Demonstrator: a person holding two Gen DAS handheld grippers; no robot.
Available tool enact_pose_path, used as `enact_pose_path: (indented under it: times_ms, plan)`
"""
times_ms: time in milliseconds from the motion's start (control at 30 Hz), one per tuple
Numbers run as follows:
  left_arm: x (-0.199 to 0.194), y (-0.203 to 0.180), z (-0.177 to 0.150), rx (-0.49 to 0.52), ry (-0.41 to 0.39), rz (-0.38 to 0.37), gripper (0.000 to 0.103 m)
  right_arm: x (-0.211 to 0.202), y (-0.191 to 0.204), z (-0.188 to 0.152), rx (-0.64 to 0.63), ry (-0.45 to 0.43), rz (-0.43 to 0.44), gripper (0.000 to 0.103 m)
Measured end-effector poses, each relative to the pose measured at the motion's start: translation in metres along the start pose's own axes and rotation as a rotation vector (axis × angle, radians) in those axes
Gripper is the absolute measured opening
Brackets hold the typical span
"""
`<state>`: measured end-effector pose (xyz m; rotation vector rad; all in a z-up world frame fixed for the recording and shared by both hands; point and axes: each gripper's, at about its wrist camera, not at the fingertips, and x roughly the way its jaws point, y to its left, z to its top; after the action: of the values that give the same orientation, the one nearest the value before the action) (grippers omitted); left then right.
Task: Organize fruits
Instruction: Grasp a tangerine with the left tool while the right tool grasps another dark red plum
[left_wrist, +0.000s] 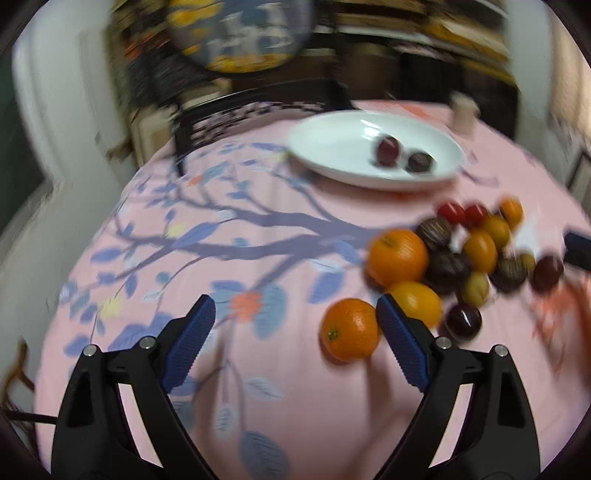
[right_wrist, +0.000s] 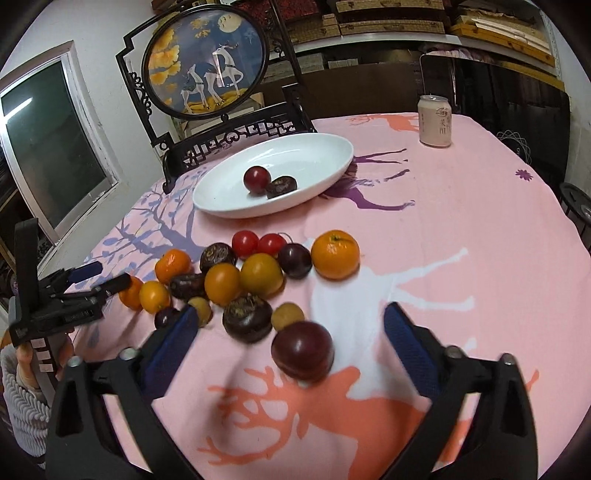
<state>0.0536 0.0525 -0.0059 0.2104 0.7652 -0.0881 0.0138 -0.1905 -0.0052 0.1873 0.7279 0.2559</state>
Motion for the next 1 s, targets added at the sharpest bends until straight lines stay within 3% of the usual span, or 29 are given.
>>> enact_pose_path:
  times_ms: [67, 133, 200, 233, 267, 333, 500, 533, 567, 667, 833, 1000]
  plan:
    - [-0.001, -0.010, -0.001, 0.050, -0.016, 0.027, 0.088, 0.003, -0.001, -0.002, 0.006, 0.021, 0.019, 0.077]
    - [0.002, -0.004, 0.000, 0.024, -0.002, -0.016, 0.082, 0.008, 0.002, -0.004, -0.006, 0.039, 0.019, 0.073]
    - [0.001, -0.002, -0.001, 0.006, 0.006, -0.084, 0.064, 0.010, 0.005, -0.006, -0.019, 0.052, 0.020, 0.072]
    - [-0.001, -0.003, -0.001, 0.013, 0.005, -0.126, 0.049, 0.010, 0.006, -0.006, -0.022, 0.054, 0.019, 0.071]
    - [-0.002, -0.005, -0.003, 0.024, 0.001, -0.132, 0.042, 0.011, 0.006, -0.007, -0.021, 0.058, 0.019, 0.070]
    - [-0.004, -0.011, -0.005, 0.051, -0.008, -0.131, 0.039, 0.012, 0.004, -0.007, -0.012, 0.064, 0.020, 0.067]
    - [0.001, -0.017, -0.011, 0.081, 0.036, -0.200, 0.039, 0.016, 0.003, -0.009, -0.007, 0.089, 0.027, 0.067]
    - [0.009, -0.021, -0.015, 0.103, 0.091, -0.216, 0.055, 0.017, 0.003, -0.010, -0.005, 0.095, 0.029, 0.067]
    - [0.013, -0.021, -0.016, 0.105, 0.109, -0.209, 0.060, 0.018, 0.002, -0.010, -0.002, 0.097, 0.030, 0.067]
    - [0.019, -0.017, -0.016, 0.074, 0.114, -0.216, 0.058, 0.019, 0.001, -0.011, 0.004, 0.104, 0.033, 0.066]
    - [0.024, -0.026, -0.015, 0.100, 0.093, -0.191, 0.043, 0.018, 0.004, -0.011, -0.011, 0.100, 0.032, 0.063]
    - [0.015, -0.022, -0.012, 0.105, 0.089, -0.183, 0.043, 0.023, 0.005, -0.012, -0.022, 0.113, 0.008, 0.062]
